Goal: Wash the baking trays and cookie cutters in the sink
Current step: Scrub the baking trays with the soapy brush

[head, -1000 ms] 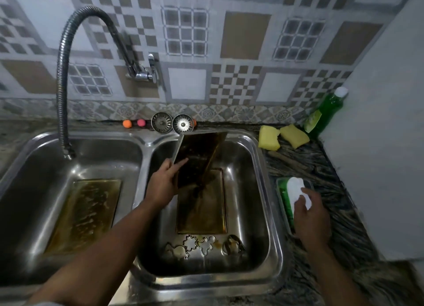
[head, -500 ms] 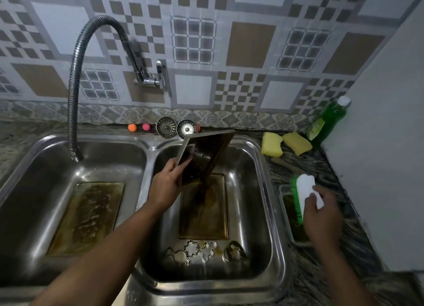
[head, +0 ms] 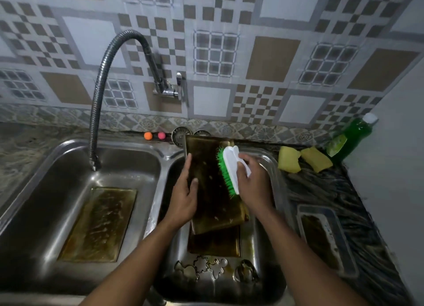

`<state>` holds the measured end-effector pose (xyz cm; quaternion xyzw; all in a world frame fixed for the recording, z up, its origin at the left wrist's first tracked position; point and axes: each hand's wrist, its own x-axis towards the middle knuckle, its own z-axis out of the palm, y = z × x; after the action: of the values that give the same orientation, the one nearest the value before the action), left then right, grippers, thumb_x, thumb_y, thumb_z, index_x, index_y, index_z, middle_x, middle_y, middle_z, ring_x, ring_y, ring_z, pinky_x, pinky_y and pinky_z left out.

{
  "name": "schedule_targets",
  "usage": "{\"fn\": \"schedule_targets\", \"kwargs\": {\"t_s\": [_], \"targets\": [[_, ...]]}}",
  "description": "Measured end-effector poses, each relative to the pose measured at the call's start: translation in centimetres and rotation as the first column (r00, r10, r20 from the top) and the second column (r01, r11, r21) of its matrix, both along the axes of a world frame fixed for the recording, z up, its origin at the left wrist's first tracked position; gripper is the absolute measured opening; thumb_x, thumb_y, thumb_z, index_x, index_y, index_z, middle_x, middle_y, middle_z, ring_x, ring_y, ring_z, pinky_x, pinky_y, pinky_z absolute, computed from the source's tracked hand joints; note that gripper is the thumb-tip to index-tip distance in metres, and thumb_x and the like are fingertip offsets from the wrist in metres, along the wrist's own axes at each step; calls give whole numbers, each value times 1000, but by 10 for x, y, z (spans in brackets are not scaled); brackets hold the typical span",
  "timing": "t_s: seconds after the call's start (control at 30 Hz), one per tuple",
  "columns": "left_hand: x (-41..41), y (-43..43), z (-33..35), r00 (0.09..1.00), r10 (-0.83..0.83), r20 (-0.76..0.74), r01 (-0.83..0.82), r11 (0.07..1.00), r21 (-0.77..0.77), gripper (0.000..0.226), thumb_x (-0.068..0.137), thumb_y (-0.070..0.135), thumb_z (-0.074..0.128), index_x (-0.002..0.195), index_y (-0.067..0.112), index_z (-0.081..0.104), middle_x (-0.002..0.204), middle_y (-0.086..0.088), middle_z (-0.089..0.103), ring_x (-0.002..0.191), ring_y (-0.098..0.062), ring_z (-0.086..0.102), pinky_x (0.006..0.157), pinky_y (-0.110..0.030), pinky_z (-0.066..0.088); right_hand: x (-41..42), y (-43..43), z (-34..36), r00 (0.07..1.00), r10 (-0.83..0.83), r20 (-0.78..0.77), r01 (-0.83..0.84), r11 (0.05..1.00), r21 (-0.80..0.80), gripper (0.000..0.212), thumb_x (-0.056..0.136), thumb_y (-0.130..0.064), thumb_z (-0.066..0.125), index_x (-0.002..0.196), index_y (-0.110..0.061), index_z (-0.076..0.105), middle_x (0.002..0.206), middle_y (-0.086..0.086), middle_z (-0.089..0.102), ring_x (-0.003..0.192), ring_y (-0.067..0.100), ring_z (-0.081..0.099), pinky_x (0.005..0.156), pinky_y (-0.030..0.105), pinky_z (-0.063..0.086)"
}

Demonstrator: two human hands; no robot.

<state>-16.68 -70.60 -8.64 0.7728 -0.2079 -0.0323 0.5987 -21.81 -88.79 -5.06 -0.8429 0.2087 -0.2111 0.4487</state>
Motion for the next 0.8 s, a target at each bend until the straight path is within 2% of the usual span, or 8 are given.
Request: {"fn": "schedule_targets", "kwargs": {"t_s": [0.1,0.17,0.37,0.43,0.5,0.63,0.73,0.8], "targets": [[-4,4,0,994,-29,-109,22,998,-61,58,104,18,46,156,28,23,155,17,36,141,5,34,115,-21,32,23,4,-6,996,-46,-71,48,999,22,37,101,-31,47,136,-22,56,135,1,60,122,19,55,91,26,41],[-5,4,2,991,-31,-133,19,996,-86,57,103,14,46,155,24,26,154,12,39,140,2,37,116,-23,33,39,15,-6,991,-93,-92,98,994,44,38,101,-33,46,138,-25,54,136,3,59,121,23,55,90,28,42],[4,5,2,984,71,-163,-95,985,-142,54,103,7,46,153,21,30,142,26,43,133,10,42,106,-10,35,22,52,-16,992,125,-23,-127,989,-81,39,100,-37,45,136,-28,56,131,-5,63,115,11,60,93,31,52],[5,10,6,981,85,-176,-109,985,-130,53,103,11,47,151,28,30,140,28,43,130,14,42,103,-7,36,3,39,-25,994,99,-37,-102,988,-113,37,101,-37,47,136,-28,56,124,-6,67,99,4,63,81,30,57],[3,15,9,983,58,-176,-78,991,-109,54,103,9,46,150,30,30,139,28,43,126,19,42,102,-5,36,2,19,-29,998,-21,-61,17,998,-67,36,101,-34,49,134,-25,58,122,-3,68,99,7,65,79,27,56],[-7,12,3,966,-102,-236,84,993,-85,58,103,16,49,151,42,30,150,10,48,137,-10,47,114,-38,39,30,4,-15,981,-184,-55,184,983,-3,34,100,-29,50,130,-20,64,125,4,67,113,23,63,84,25,46],[-5,4,9,976,-85,-201,70,994,-84,57,102,20,52,153,35,30,152,10,46,140,-8,42,118,-39,34,42,25,1,992,-124,17,123,991,50,33,100,-26,51,130,-20,64,127,1,66,117,13,60,86,14,41],[3,1,14,982,-57,-180,43,996,-83,56,102,14,52,152,27,31,147,21,44,139,2,40,117,-27,33,34,40,5,999,1,47,-2,1000,24,32,99,-27,53,129,-21,64,126,-6,65,113,-5,53,84,2,37]]}}
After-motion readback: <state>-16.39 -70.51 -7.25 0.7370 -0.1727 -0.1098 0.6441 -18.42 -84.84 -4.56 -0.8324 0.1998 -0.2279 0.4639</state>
